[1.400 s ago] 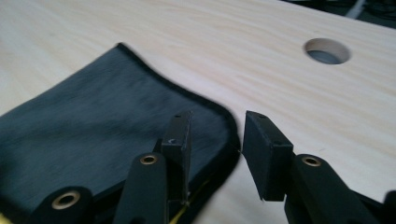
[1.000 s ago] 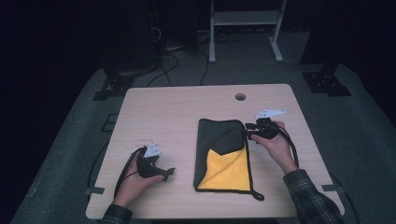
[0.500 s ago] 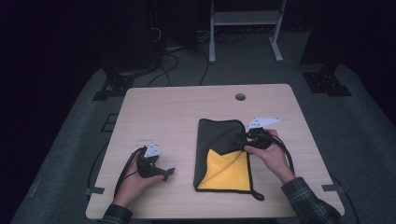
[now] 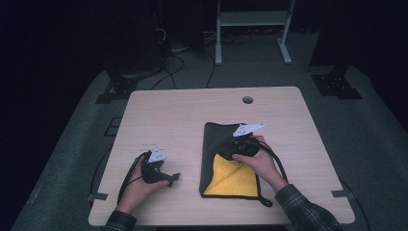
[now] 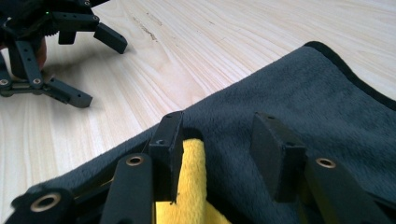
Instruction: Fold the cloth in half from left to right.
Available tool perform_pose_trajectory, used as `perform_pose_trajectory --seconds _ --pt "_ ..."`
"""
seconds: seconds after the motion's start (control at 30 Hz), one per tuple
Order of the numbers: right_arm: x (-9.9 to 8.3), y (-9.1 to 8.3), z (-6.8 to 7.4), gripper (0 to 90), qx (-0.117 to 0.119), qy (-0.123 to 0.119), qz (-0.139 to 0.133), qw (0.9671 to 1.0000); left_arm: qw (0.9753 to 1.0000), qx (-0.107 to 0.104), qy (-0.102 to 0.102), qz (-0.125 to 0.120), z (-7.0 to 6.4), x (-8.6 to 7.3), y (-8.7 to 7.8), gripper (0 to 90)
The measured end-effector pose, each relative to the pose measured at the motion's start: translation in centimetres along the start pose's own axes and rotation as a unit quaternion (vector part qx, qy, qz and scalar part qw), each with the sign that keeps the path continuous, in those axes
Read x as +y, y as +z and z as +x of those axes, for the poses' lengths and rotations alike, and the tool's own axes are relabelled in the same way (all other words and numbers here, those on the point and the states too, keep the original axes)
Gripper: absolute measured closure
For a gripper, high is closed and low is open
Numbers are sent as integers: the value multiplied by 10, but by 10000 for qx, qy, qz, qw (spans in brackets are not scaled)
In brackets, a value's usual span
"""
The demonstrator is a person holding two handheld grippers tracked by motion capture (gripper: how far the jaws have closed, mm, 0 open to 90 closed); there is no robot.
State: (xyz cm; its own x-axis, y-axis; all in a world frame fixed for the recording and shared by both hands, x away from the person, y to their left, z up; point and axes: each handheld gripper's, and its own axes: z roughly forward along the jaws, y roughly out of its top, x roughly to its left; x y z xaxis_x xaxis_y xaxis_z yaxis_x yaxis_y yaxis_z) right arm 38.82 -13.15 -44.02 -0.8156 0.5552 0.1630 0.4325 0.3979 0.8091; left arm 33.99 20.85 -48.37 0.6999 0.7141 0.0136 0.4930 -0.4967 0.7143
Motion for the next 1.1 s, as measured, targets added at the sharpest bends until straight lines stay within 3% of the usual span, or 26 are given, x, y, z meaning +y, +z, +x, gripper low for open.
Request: perform_pose_trajectory --seconds 0.37,0.47,0.5,0.6,0.67,1.1 --pt "-5 30 -1 529 264 132 314 9991 10000 2 16 13 0 0 0 0" --pt "-8 34 1 581 335 103 424 9985 10000 2 17 13 0 0 0 0" --pt "-9 34 2 639 333 86 444 9984 10000 3 15 12 0 0 0 0" --pt "-11 33 3 774 435 22 440 9981 10000 2 18 13 0 0 0 0" --pt "-11 31 4 814 462 -3 411 9981 10000 2 17 13 0 0 0 0" --pt "-16 -4 7 850 596 -84 294 9978 10000 2 19 14 0 0 0 0"
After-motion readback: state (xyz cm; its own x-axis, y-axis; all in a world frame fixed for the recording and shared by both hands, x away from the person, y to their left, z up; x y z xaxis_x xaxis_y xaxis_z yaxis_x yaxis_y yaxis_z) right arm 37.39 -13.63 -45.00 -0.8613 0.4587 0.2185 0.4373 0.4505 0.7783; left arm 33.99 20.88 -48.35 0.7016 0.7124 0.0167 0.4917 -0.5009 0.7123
